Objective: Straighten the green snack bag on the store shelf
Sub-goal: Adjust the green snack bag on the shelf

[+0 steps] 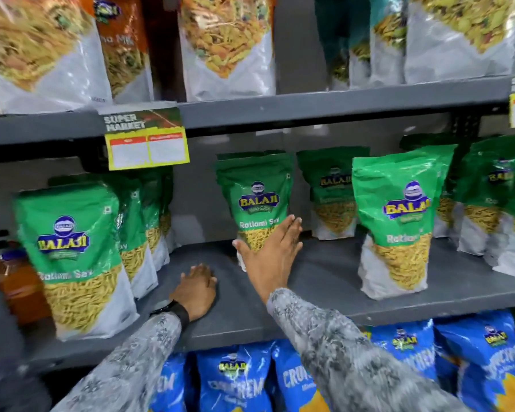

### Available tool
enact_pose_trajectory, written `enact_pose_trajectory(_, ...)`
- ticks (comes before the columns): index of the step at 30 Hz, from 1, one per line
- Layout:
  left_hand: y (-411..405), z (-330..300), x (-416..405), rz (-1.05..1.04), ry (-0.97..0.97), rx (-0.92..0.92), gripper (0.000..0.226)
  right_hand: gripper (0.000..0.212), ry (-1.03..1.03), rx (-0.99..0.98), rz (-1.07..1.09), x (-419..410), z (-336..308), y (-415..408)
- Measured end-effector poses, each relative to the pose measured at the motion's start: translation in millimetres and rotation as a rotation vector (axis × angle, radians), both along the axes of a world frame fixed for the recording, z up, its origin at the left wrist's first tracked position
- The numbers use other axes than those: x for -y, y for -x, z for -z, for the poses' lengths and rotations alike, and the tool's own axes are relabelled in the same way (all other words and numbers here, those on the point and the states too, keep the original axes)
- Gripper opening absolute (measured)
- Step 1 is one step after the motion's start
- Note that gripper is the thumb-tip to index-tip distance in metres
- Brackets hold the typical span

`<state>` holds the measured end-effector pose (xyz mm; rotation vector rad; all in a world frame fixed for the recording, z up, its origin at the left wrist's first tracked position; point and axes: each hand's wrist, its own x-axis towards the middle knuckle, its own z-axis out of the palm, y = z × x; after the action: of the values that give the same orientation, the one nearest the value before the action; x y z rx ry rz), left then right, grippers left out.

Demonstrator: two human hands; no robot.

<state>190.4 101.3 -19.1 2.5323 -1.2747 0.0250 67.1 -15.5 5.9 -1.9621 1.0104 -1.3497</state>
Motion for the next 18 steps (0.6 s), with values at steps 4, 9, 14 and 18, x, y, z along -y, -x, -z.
enact_pose_trajectory(4,-5.9,9.8,2.3,0.031,-0.038,0.086,0.049,0.156,-0.089,0.046,0.133,11.9,-0.7,-35.8)
enact_pose_trajectory(9,-7.8,11.8,3.8,0.025,-0.053,0.114,0.053,0.164,-0.083,0.038,0.186,21.3,4.4,-51.5)
enact_pose_trajectory(14,-8.5,10.7,3.2,0.026,-0.072,0.116,0.056,0.159,-0.038,0.072,0.214,23.5,10.6,-57.2)
enact_pose_trajectory(18,-6.8,9.8,2.3,0.031,-0.076,0.105,0.057,0.153,-0.021,0.096,0.249,20.7,11.7,-59.7)
